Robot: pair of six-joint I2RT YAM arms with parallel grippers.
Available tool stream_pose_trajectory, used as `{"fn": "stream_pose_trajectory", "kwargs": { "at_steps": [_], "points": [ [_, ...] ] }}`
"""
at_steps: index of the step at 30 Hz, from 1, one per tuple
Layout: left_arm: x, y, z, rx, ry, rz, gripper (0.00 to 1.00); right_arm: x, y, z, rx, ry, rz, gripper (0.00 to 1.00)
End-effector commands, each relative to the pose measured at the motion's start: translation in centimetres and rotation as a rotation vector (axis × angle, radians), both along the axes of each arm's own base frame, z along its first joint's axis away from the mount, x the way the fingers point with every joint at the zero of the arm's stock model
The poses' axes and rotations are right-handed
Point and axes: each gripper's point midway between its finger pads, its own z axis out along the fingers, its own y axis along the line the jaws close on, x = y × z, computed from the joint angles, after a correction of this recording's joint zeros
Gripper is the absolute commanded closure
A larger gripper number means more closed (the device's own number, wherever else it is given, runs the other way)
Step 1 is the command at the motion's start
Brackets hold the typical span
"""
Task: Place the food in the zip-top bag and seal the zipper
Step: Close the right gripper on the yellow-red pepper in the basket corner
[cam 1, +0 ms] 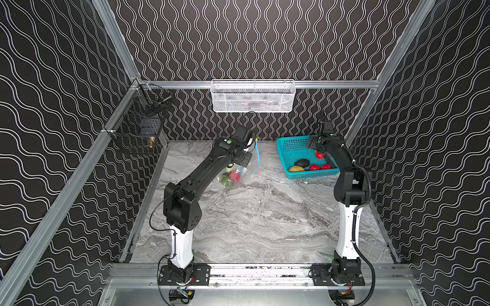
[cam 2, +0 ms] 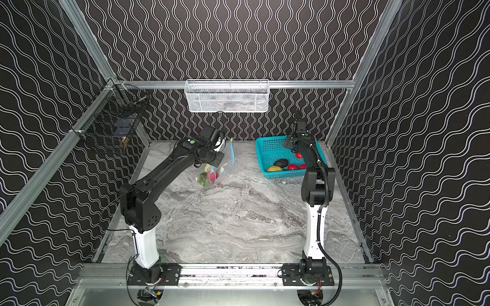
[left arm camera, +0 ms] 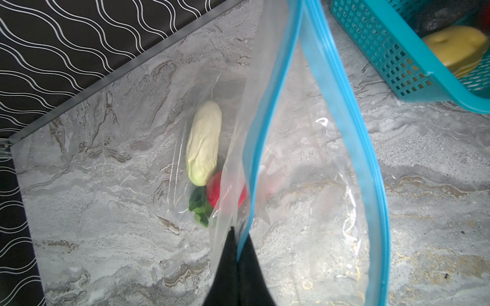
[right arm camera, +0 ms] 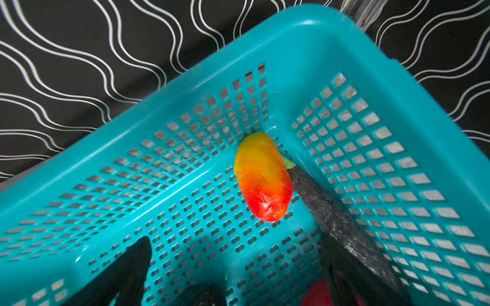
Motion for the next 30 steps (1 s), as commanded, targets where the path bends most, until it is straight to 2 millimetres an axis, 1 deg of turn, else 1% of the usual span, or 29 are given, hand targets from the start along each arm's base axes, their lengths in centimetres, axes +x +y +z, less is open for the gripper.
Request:
{"fn": "stream_pose_trajectory", "kwargs": {
  "at_steps": [1, 4, 10, 13, 20, 23, 26, 30],
  "points": [
    [0.3, 0.2, 0.9, -0.006, -0.040, 0.008, 1.00, -0.1, -0.8, -0.6, -0.029, 0.019, 0.020, 0.01],
    [0.3, 0.1, 1.0, -0.008, -0.044, 0.005, 1.00, 0.0, -2.0, -1.5, -0.025, 0.027, -0.010, 0.01],
    [0.7, 0.0, 0.5, -0.001, -0.036, 0.008, 1.00, 0.8, -3.3, -3.9, 0.030, 0.033, -0.025, 0.00],
    [0.8, 0.0, 0.2, 0.007, -0.033, 0.010, 1.00, 1.1, -3.6, -4.7, 0.035, 0.031, -0.030, 0.00],
    [1.1, 0.2, 0.0, 0.019, -0.041, 0.015, 1.00, 1.9, -3.5, -4.9, 0.042, 0.003, -0.003, 0.01],
    [1.2, 0.3, -0.2, 0.027, -0.041, 0.020, 1.00, 2.2, -3.9, -5.0, 0.024, -0.004, -0.016, 0.01],
    [1.2, 0.2, -0.2, 0.026, -0.041, 0.018, 1.00, 2.8, -3.6, -5.2, 0.039, -0.015, 0.003, 0.01],
    [1.2, 0.2, -0.2, 0.024, -0.041, 0.018, 1.00, 3.0, -3.3, -5.4, 0.059, -0.018, 0.009, 0.07]
  ]
}}
